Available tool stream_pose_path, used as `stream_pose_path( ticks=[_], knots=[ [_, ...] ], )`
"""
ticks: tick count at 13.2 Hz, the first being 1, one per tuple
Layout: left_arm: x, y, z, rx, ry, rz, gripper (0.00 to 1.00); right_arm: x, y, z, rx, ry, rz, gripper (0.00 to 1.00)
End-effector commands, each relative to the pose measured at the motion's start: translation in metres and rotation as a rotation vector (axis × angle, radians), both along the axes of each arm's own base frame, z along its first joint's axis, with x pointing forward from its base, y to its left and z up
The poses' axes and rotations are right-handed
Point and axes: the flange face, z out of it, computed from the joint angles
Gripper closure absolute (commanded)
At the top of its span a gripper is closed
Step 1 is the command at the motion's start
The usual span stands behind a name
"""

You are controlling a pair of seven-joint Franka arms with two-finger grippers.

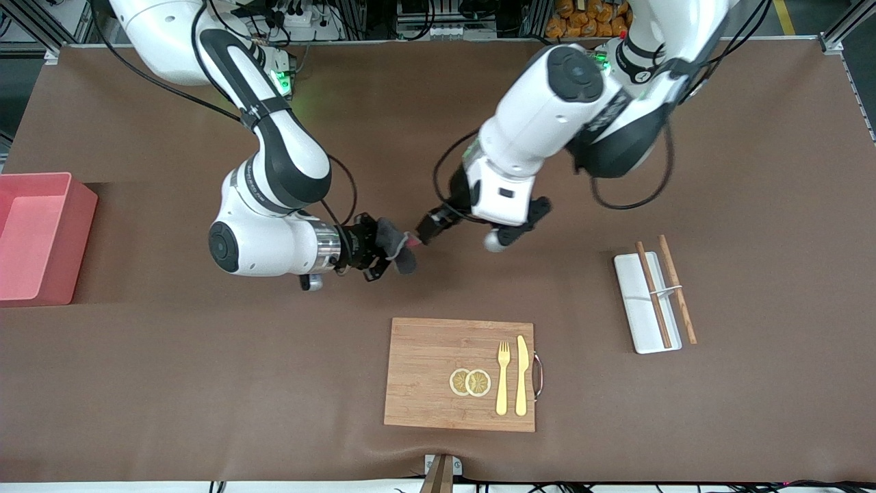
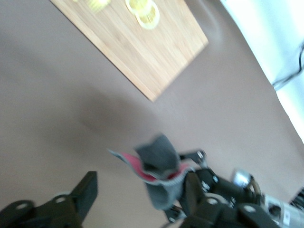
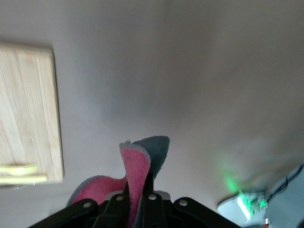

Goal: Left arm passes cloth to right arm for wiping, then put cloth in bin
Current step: 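Release the cloth from the left gripper and draw it back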

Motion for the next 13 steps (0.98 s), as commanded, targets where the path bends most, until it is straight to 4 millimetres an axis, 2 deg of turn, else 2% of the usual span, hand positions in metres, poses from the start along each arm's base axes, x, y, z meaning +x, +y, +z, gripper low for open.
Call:
stream_pose_path(
  ticks=[1,4,6,7,8,10,12,13],
  knots=[
    [0.006,0.063,0.031,0.135,-0.017,-0.069,0.00,0.007,-0.022,-0.002,-0.164,-0.074,0.097,1.00],
    [0.013,0.125,0.047,0.242,-0.005,-0.216,0.00,-0.001,-0.041,-0.037,-0.363,-0.108,0.229,1.00],
    [0.016,0.176,0.056,0.303,0.027,-0.308,0.00,-0.009,-0.054,-0.061,-0.453,-0.103,0.299,1.00],
    [0.014,0.196,0.061,0.328,0.043,-0.337,0.00,-0.012,-0.069,-0.073,-0.474,-0.090,0.329,1.00],
    [0.005,0.206,0.066,0.353,0.050,-0.366,0.00,-0.014,-0.089,-0.088,-0.489,-0.079,0.369,1.00],
    [-0.005,0.228,0.068,0.394,0.047,-0.414,0.00,-0.014,-0.121,-0.103,-0.504,-0.064,0.420,1.00],
    [0.003,0.264,0.070,0.403,0.031,-0.471,0.00,-0.011,-0.152,-0.112,-0.572,-0.068,0.482,1.00],
    [0.009,0.284,0.071,0.406,0.017,-0.517,0.00,-0.006,-0.177,-0.114,-0.601,-0.070,0.522,1.00]
  ],
)
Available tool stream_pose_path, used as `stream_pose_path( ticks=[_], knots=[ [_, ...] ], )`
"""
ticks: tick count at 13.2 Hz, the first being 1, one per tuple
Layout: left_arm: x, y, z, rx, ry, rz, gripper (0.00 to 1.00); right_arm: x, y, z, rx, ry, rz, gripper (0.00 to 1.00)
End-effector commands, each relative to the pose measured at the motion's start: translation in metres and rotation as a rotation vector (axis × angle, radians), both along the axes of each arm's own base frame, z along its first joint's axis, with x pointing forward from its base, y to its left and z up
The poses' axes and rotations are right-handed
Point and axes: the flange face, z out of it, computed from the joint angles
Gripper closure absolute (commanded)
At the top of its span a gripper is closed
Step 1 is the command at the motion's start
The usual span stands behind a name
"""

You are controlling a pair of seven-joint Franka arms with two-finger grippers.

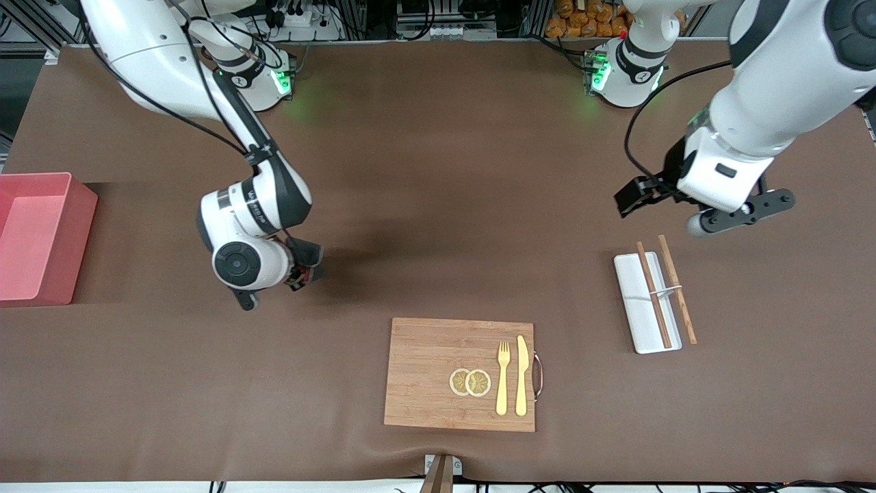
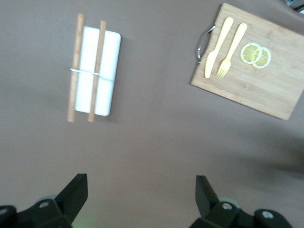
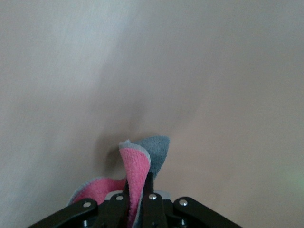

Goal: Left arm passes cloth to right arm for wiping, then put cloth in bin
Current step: 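Wipe the table with the cloth in the right gripper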

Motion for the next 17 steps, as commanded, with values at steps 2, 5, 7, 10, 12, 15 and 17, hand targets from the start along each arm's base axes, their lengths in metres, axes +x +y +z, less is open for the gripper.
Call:
stream_pose_path(
  ticks=[2,5,7,10,12,15,17],
  knots=[
    [0.007,0.066,0.004,0.072,-0.029,-0.147,0.00,0.005,-0.082,-0.004,-0.012,0.041,0.145,1.00],
    [0.013,0.093,0.004,0.083,-0.030,-0.120,0.00,0.013,-0.175,-0.005,-0.006,0.074,0.257,1.00],
    [0.015,0.094,0.003,0.080,-0.030,-0.118,0.00,0.018,-0.237,0.005,-0.044,0.084,0.380,1.00],
    [0.015,0.101,0.006,0.080,-0.033,-0.107,0.00,0.024,-0.329,0.008,-0.175,0.045,0.604,1.00],
    [0.014,0.103,0.009,0.082,-0.034,-0.107,0.00,0.024,-0.357,-0.009,-0.178,0.006,0.639,1.00],
    [0.006,0.101,0.015,0.093,-0.023,-0.108,0.00,0.031,-0.323,-0.020,-0.196,-0.042,0.556,1.00],
    [0.004,0.100,0.020,0.090,-0.031,-0.129,0.00,0.028,-0.285,-0.035,-0.183,-0.046,0.495,1.00]
  ],
)
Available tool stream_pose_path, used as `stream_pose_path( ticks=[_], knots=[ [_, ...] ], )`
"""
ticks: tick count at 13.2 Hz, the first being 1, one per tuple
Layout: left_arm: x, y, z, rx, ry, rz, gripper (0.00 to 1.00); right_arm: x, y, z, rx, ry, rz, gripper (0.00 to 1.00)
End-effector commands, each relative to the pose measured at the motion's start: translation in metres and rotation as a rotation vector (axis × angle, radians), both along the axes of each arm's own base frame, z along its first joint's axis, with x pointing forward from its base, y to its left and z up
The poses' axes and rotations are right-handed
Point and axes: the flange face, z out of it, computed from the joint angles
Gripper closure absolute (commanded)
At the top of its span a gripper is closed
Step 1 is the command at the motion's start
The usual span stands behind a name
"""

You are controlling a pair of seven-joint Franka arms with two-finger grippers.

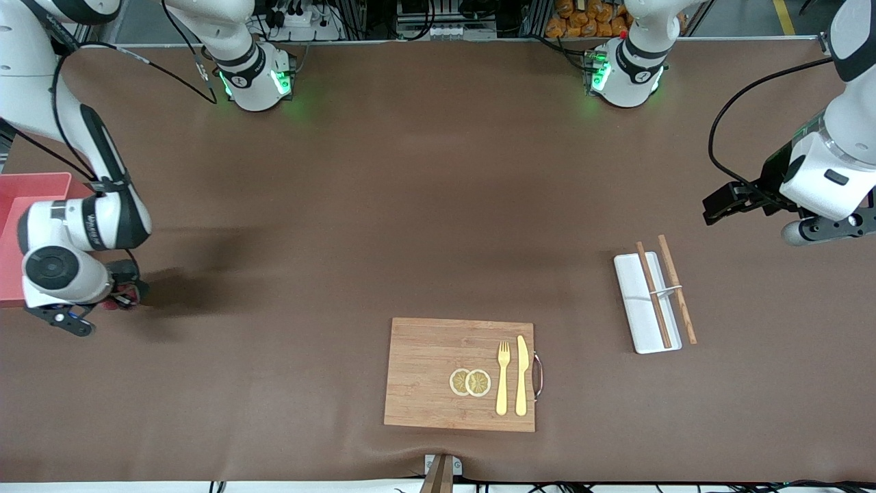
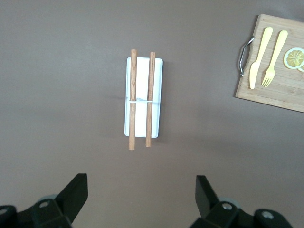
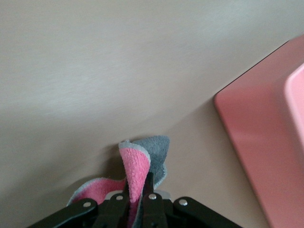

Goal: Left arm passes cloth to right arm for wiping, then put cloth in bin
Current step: 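Wipe the table with the cloth in the right gripper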

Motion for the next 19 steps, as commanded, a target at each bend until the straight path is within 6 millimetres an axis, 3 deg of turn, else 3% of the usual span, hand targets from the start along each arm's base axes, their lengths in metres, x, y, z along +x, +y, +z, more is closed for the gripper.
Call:
stream_pose_path(
  ticks=[1,3,6,8,11,13,15,19],
  knots=[
    [-0.011,0.010,0.014,0.029,-0.010,-0.034,0.00,-0.003,0.059,-0.012,0.018,-0.022,-0.089,1.00],
    [-0.013,0.021,0.019,0.024,-0.016,-0.033,0.00,-0.003,0.104,-0.014,0.034,-0.034,-0.164,1.00],
    [-0.018,0.036,0.018,0.011,-0.005,-0.062,0.00,-0.008,0.188,-0.017,0.028,-0.090,-0.306,1.00],
    [-0.018,0.037,0.017,0.004,0.003,-0.058,0.00,-0.014,0.234,-0.016,0.051,-0.110,-0.366,1.00],
    [-0.018,0.039,0.015,0.004,0.008,-0.054,0.00,-0.023,0.312,0.010,0.150,-0.063,-0.484,1.00],
    [-0.018,0.039,0.014,0.004,0.009,-0.052,0.00,-0.019,0.348,0.034,0.246,-0.046,-0.556,1.00],
    [-0.017,0.041,0.010,0.004,0.017,-0.048,0.00,-0.014,0.363,0.062,0.295,-0.048,-0.571,1.00],
    [-0.017,0.050,0.012,0.002,0.014,-0.032,0.00,-0.002,0.317,0.108,0.274,-0.011,-0.489,1.00]
  ],
)
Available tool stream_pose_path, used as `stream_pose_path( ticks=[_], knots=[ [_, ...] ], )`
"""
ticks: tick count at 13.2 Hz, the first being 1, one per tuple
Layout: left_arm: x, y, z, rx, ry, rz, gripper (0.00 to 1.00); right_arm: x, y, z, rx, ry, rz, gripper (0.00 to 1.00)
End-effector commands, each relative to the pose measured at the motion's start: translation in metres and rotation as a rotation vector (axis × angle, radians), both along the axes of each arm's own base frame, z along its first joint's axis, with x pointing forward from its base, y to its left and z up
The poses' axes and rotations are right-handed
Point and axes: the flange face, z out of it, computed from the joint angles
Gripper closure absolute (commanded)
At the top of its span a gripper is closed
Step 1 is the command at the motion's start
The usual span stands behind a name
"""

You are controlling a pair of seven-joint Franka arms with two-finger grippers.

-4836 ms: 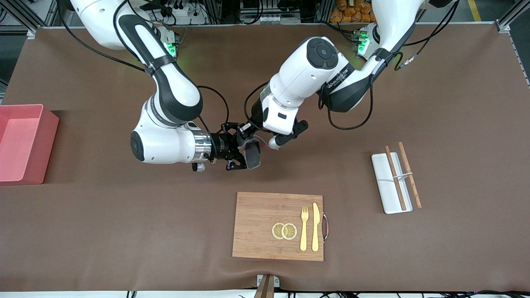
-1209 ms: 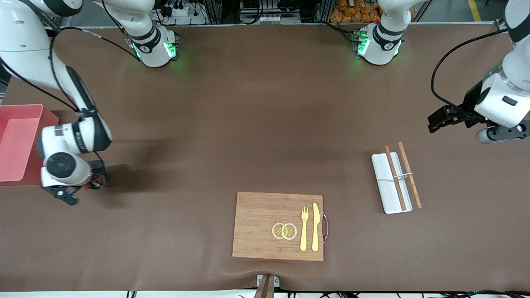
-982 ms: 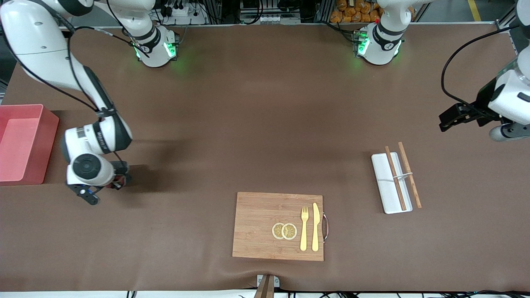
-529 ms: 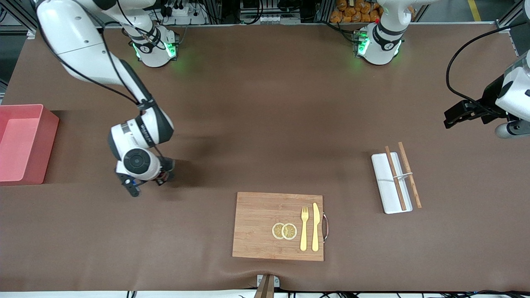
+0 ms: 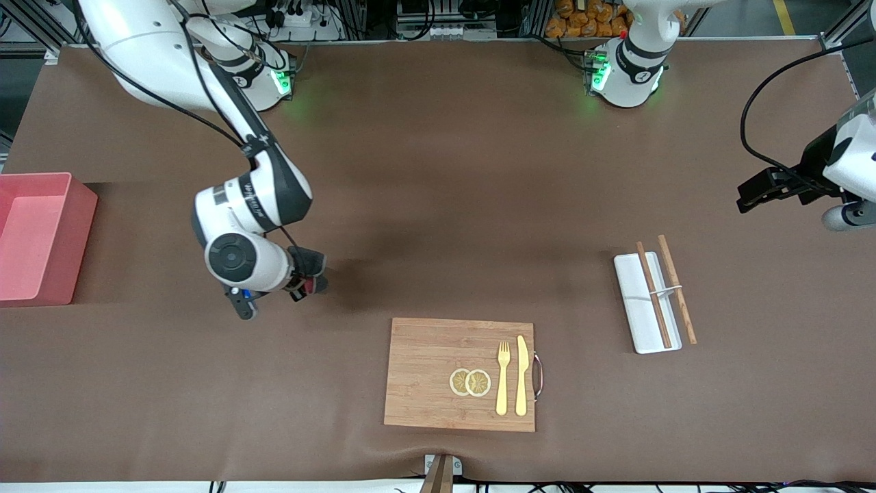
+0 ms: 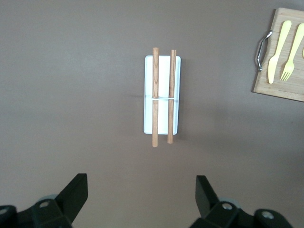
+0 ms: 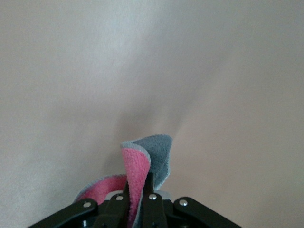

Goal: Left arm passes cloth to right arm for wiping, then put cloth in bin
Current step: 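Wipe the table with the cloth in the right gripper, then carry the cloth with the right gripper over the pink bin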

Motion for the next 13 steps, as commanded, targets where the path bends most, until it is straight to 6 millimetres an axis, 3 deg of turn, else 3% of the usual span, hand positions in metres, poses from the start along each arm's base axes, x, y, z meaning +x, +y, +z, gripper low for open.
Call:
stream_pose_path(
  ticks=[1,5,8,9,12,13],
  knots=[
    [-0.008,0.002,0.004,-0.014,0.004,-0.009,0.00,0.008,-0.051,0.034,0.012,0.014,0.067,1.00],
    [-0.008,-0.001,0.005,-0.014,-0.002,-0.014,0.00,0.018,-0.188,0.059,0.084,0.054,0.267,1.00],
    [-0.016,-0.003,0.013,-0.011,0.002,-0.018,0.00,0.016,-0.278,0.068,-0.010,0.081,0.395,1.00],
    [-0.017,-0.003,0.015,-0.010,0.001,-0.020,0.00,0.014,-0.313,0.082,-0.011,0.079,0.460,1.00],
    [-0.020,-0.001,0.017,-0.009,0.015,-0.016,0.00,-0.007,-0.446,0.111,0.040,0.071,0.635,1.00],
    [-0.021,-0.001,0.017,-0.007,0.019,-0.016,0.00,-0.017,-0.478,0.118,0.049,0.070,0.669,1.00]
  ],
)
